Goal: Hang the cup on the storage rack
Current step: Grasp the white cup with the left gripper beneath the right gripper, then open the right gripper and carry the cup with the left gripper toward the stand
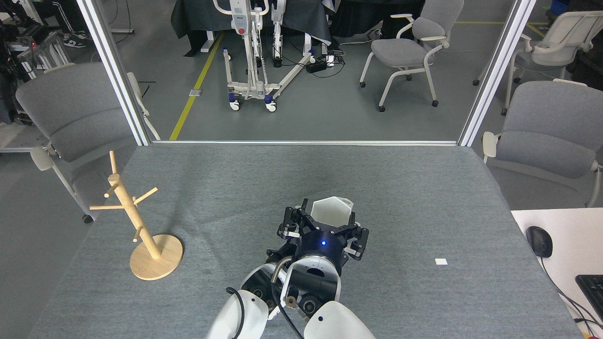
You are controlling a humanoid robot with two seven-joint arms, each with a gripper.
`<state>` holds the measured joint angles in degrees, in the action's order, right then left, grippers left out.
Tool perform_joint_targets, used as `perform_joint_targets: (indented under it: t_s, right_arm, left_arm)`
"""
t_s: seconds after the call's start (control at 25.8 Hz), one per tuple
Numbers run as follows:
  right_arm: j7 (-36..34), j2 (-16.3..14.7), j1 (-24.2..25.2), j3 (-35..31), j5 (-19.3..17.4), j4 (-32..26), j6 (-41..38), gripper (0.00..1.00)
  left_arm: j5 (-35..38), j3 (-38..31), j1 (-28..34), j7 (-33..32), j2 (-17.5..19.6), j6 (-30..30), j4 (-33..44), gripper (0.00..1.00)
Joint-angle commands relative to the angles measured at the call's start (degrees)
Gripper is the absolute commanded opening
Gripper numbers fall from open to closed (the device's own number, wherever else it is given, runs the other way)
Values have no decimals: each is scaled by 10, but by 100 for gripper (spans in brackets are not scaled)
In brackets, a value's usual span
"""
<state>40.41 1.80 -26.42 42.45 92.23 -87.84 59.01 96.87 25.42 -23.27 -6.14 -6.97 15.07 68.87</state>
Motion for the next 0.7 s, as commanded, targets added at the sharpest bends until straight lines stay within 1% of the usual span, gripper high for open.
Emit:
perform_joint_targets:
  t_s: [0.0,0.19,0.27,0.35,0.43,0.5,0.58,0.66]
  right_arm:
    - [-204,19,1,-34,-1,-32,-71,98]
    - [-271,22,0,-97,-4,-31,-123,98]
    - [-292,17,-2,-128,-21,-31,-148,98]
    - [-312,7,1,-181,-46,-31,-199,99]
    - [-336,-12,6,-260,-58,-29,-291,99]
    - [-369,-31,15,-343,-60,-23,-411,99]
    - [-399,-58,43,-420,-69,-11,-525,99]
    - [-408,-74,67,-469,-82,0,-602,100]
  left_arm:
    - [0,1,18,2,2,42,-1,0]
    - [1,1,36,2,2,41,4,0]
    - [1,-2,47,2,4,37,19,0]
    - [2,-20,71,2,18,36,49,0]
    - [2,-48,100,2,40,35,94,0]
    - [2,-81,140,2,62,36,142,0]
    - [1,-119,183,8,81,38,189,0]
    - [1,-151,223,10,93,39,223,0]
